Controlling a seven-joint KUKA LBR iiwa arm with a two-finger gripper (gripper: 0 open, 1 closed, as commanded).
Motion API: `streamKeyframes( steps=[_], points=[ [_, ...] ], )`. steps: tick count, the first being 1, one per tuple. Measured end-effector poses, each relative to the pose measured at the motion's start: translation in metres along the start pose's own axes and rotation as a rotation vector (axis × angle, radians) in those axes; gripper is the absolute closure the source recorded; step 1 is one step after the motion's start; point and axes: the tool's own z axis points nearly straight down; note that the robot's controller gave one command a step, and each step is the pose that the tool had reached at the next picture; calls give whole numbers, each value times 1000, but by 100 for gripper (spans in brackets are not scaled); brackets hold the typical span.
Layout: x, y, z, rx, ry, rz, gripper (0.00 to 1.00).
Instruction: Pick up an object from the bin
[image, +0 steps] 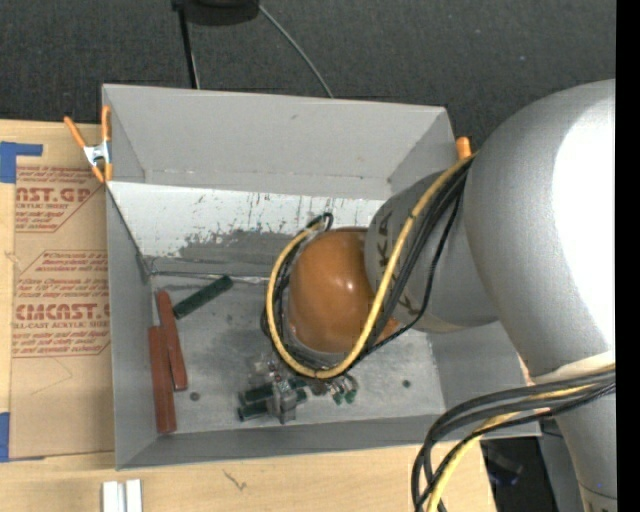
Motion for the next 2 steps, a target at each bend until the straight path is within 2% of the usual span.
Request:
streamKeyframes(
  steps=[1, 2],
  points=[
    [-20, 5, -119, 0, 1, 7, 100],
    [-20, 5, -119, 0, 1, 7, 100]
  ],
)
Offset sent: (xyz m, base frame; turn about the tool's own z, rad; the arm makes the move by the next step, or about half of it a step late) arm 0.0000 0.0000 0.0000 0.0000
